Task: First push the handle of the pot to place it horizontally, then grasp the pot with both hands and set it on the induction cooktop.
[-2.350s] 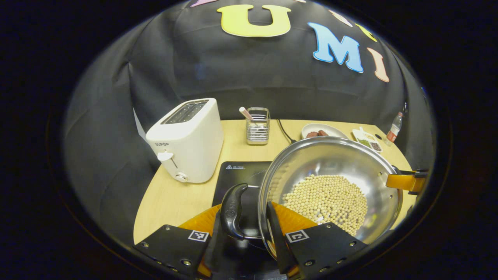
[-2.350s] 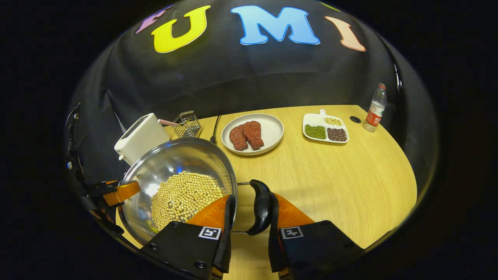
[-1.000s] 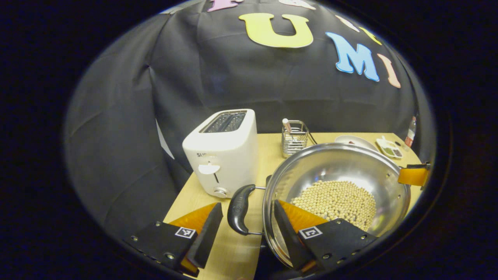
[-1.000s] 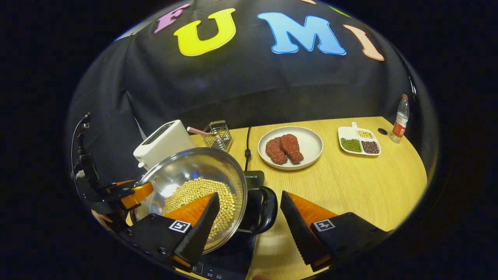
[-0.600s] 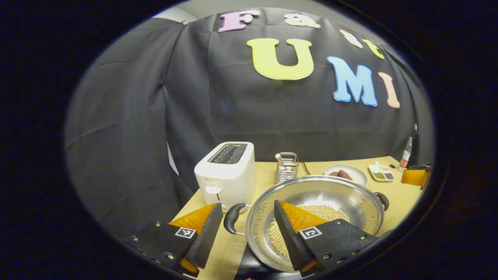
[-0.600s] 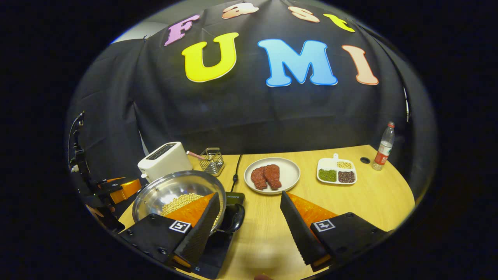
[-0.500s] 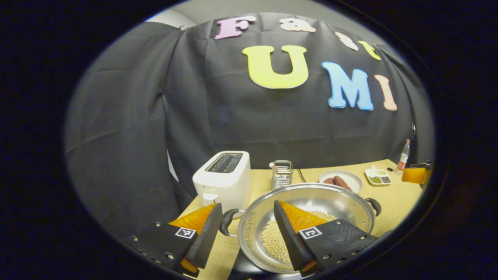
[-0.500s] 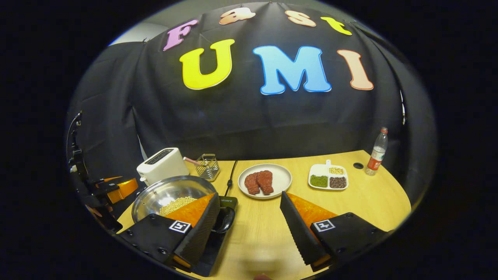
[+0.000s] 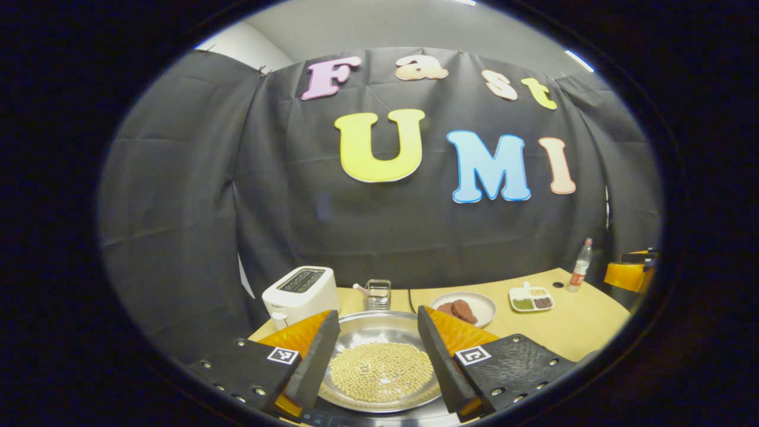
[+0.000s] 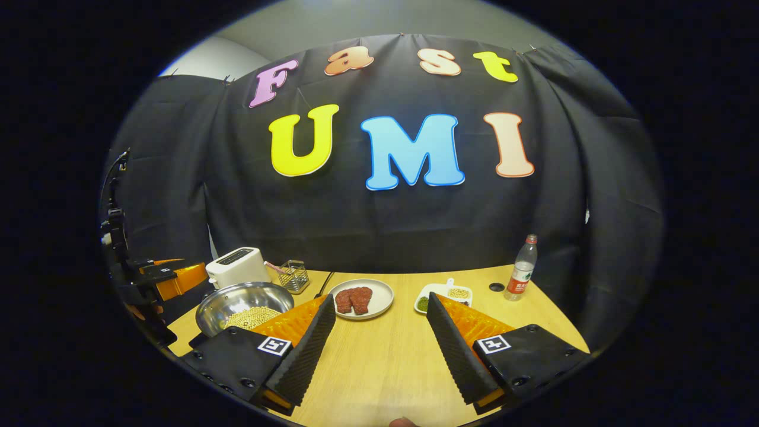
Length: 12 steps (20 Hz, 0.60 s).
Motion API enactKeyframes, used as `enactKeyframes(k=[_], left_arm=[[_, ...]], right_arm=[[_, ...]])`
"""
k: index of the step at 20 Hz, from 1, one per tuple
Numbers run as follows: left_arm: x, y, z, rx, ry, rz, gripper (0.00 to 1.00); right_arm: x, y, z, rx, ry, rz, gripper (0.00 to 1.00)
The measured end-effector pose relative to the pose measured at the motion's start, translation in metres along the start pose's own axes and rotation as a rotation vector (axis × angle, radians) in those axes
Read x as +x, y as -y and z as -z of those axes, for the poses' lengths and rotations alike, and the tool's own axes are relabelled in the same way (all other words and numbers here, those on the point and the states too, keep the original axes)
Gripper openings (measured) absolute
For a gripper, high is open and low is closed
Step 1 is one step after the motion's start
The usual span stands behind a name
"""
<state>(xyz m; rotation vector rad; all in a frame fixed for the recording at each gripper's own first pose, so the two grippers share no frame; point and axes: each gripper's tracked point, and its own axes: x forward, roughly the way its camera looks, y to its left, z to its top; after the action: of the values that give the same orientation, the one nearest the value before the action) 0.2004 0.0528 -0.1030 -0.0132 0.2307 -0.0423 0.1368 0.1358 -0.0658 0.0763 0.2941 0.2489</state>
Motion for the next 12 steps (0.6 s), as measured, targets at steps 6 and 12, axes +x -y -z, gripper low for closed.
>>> enactKeyframes(k=[6, 12], left_arm=[[-0.067, 0.052, -0.043, 0.026, 0.083, -0.013, 0.8], [-0.156, 0.087, -0.075, 0.048, 0.172, -0.042, 0.77]], right_arm=[[-0.065, 0.052, -0.026, -0.01, 0.094, 0.028, 0.98], [-0.125, 0.089, -0.036, -0.023, 0.141, 0.034, 0.98]])
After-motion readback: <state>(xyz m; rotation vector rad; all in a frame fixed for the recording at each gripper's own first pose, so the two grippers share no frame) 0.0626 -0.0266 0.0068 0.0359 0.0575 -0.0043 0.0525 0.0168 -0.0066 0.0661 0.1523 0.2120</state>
